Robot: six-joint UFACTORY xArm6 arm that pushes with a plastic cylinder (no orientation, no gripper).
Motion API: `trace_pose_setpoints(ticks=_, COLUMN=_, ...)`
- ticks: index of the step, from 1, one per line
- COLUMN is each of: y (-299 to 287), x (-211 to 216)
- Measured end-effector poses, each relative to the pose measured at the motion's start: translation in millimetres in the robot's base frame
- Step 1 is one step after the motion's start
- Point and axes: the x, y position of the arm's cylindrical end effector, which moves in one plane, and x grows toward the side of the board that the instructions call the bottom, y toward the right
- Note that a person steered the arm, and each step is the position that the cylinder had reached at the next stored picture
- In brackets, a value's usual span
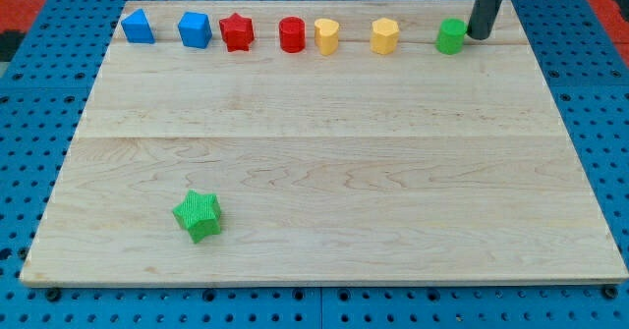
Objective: Move your arm at bottom center
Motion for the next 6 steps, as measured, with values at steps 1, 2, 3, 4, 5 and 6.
trace_pose_setpoints(ticks=1, y=28, x=86)
trace_pose_setpoints(ticks=2, y=-3, x=200)
trace_pose_setpoints(ticks=3, y=-68, x=286)
trace_pose_setpoints(ticks=4, y=-160, x=310)
trace_pose_setpoints(ticks=5, y=-213, x=318)
trace_pose_setpoints(ticks=6, y=-304, x=303)
